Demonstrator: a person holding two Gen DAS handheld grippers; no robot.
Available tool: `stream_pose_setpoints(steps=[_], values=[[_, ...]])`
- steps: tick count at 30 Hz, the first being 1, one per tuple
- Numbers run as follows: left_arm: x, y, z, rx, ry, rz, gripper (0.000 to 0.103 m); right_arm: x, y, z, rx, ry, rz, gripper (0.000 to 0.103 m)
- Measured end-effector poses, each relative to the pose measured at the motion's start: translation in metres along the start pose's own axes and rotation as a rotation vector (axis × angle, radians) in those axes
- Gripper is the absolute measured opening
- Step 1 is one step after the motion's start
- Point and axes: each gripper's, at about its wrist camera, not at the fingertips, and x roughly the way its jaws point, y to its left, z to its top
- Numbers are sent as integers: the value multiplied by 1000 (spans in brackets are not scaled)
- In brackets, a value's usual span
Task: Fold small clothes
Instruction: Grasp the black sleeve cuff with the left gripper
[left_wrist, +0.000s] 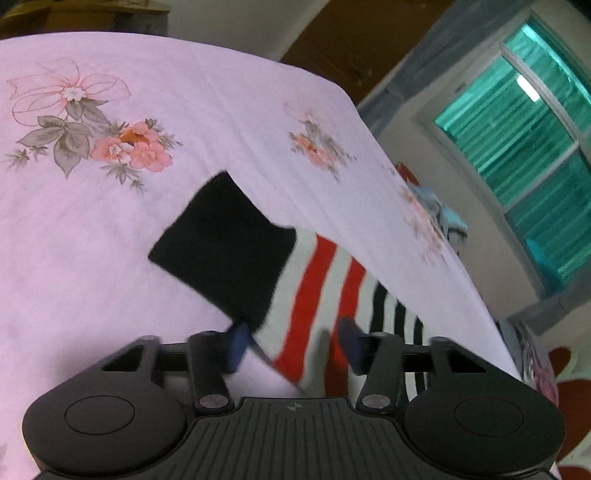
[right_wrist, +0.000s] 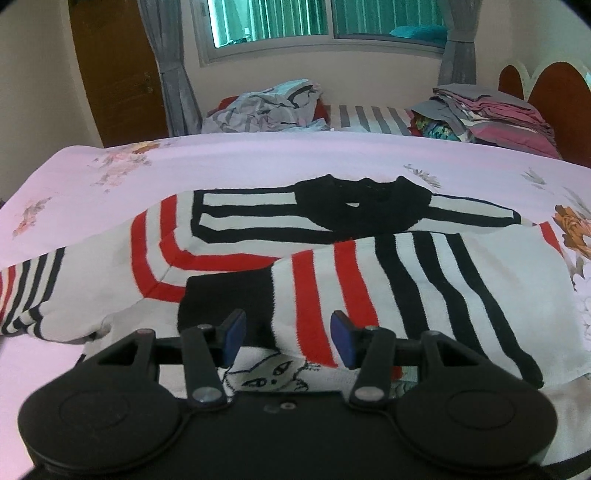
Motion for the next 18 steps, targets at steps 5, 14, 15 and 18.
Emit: stream_pose_setpoints(steps=[5,14,15,18], values=[[5,-5,7,-3,-1,-9,8,9,0,3,18,1,-21,49],[-23,-114,6,251,-55,-263,8,20,-3,3,6,27,-20,51],[-26,-131,2,278,-52,-305,8,15,-6,3,15,17,-13,51],[-33,-191,-21,396,-31,-431,8,-2,-19,5,53,-16,-3,51]])
